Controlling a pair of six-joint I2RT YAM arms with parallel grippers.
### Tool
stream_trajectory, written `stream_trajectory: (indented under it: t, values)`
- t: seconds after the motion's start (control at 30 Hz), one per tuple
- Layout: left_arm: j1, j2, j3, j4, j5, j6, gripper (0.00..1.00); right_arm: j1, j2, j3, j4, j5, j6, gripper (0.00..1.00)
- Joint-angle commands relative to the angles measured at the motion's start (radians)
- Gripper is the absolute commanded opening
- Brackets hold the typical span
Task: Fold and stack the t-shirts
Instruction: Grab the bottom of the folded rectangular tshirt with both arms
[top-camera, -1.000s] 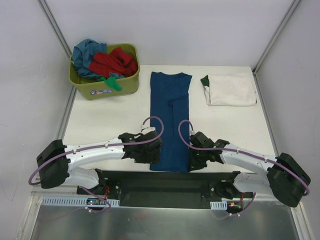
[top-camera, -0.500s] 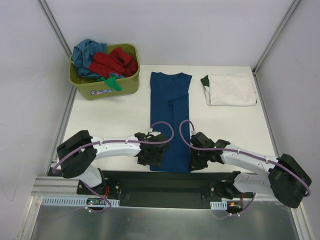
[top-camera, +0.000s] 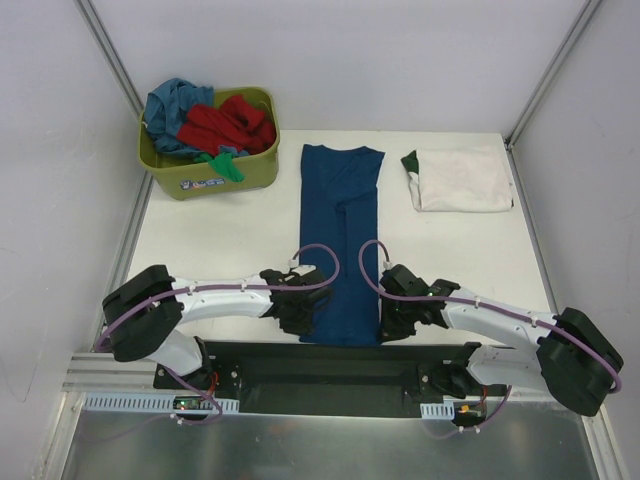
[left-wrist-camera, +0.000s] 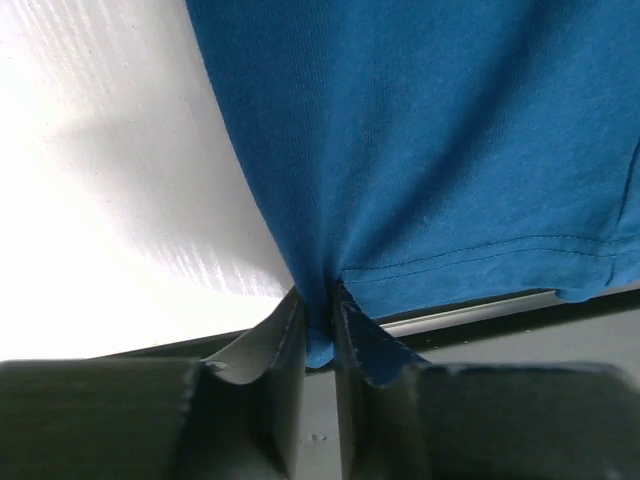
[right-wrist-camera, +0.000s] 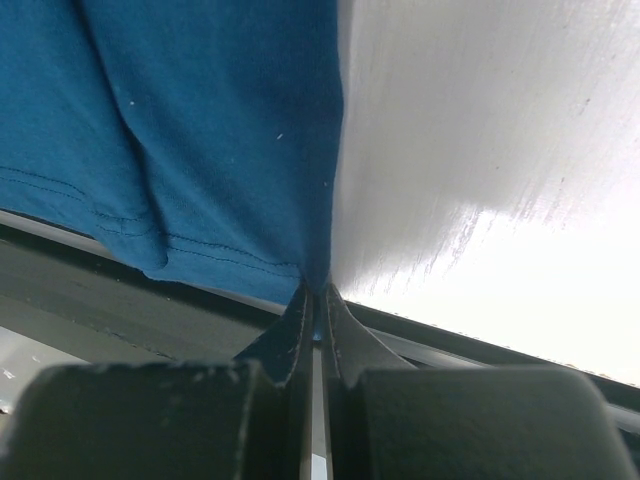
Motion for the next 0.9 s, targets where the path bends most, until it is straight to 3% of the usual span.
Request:
stream_trajectory:
  t: [0.0, 0.3, 0.53, 0.73, 0.87]
  values:
    - [0.0, 0.01, -0.049, -0.081, 0.017, -0.029, 0.03, 0.016, -0.033, -0.019, -0.009, 0.0, 0.006, 0.0]
    - [-0.026, -0.124, -0.144, -0.043, 0.109, -0.112, 0.0, 0.12, -0.158, -0.098, 0.088, -0.135, 0.107, 0.0]
    - [-0.075, -0.365, -0.238, -0.035, 0.122, -0.201, 0.0, 0.202, -0.335, -0.131, 0.01, -0.063, 0.207, 0.0]
    - [-0.064, -0.431, -0.14, -0.03, -0.007, -0.106, 0.0, 0.203, -0.347, 0.027, -0.117, 0.122, 0.101, 0.0]
    - [0.031, -0.399, 0.001, -0.024, -0.075, 0.027, 0.0, 0.128, -0.286, 0.145, -0.147, 0.189, 0.014, 0.0]
